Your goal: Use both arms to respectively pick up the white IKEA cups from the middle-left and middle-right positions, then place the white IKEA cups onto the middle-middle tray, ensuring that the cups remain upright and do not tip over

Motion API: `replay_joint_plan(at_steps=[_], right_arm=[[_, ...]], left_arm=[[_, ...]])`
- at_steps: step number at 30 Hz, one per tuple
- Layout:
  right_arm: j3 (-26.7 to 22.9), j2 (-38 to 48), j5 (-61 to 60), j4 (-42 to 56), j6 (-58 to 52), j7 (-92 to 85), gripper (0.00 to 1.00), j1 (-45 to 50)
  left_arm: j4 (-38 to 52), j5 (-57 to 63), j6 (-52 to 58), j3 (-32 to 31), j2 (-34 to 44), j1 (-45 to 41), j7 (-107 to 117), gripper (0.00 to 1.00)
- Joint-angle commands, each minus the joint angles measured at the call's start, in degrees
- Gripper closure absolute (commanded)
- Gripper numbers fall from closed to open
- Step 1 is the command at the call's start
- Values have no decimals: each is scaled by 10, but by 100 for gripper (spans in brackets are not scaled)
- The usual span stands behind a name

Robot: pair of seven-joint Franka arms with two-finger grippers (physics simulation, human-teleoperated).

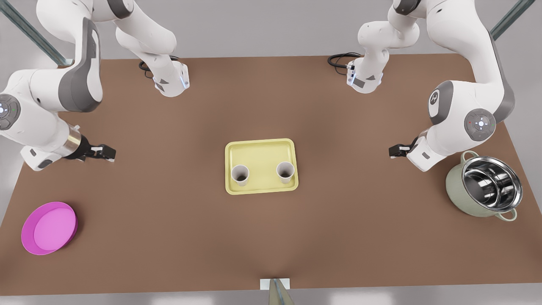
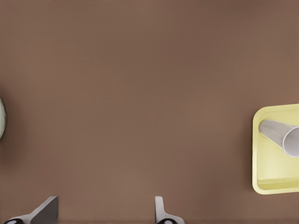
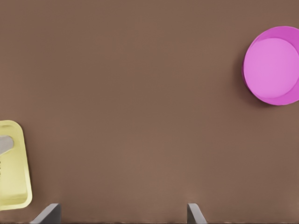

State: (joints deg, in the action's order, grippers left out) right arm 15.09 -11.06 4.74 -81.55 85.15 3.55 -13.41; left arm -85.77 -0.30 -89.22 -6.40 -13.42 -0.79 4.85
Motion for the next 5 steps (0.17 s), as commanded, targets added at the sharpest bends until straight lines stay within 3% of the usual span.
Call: replay_joint_plan(at_steps=[1, 5], right_arm=[[0, 31, -15, -52, -14, -21, 0, 0], [-2, 30, -25, -55, -9, -21, 0, -5]], left_arm=[[1, 0, 0, 0, 1, 0, -10, 0], [1, 0, 1, 0, 1, -1, -9, 0]])
